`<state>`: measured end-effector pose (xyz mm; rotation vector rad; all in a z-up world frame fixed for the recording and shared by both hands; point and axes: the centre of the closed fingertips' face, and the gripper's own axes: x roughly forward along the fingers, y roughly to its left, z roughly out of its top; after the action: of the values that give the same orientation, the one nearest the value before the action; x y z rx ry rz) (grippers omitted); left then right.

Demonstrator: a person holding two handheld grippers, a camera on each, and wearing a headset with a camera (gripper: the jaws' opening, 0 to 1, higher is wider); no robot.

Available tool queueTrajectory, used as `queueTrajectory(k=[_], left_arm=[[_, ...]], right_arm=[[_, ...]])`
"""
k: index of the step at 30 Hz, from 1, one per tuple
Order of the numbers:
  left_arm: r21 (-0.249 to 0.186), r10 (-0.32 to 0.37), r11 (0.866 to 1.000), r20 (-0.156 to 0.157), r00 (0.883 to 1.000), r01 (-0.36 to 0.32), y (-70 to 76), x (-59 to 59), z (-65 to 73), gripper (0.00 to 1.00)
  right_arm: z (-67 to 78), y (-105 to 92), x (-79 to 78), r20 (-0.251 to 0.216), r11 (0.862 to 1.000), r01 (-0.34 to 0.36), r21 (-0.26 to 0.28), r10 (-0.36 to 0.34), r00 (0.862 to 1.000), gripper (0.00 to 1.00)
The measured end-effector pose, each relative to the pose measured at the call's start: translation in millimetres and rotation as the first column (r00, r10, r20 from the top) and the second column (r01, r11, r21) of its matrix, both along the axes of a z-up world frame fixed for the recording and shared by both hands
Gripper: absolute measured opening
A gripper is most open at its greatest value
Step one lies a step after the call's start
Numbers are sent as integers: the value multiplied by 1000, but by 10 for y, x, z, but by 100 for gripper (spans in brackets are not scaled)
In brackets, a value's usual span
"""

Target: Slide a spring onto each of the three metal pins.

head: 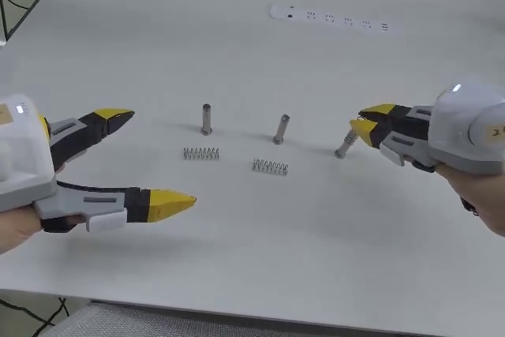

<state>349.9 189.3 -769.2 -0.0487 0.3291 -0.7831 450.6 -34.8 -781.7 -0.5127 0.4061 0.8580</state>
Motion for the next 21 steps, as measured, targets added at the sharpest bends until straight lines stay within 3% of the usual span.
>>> queueTrajectory(k=[21], left_arm=[[0, 1, 1000, -3, 1000, -1, 6, -9, -17, 97]], right_arm=[[-268, 27, -61, -60, 999, -13, -45, 10, 998, 12]])
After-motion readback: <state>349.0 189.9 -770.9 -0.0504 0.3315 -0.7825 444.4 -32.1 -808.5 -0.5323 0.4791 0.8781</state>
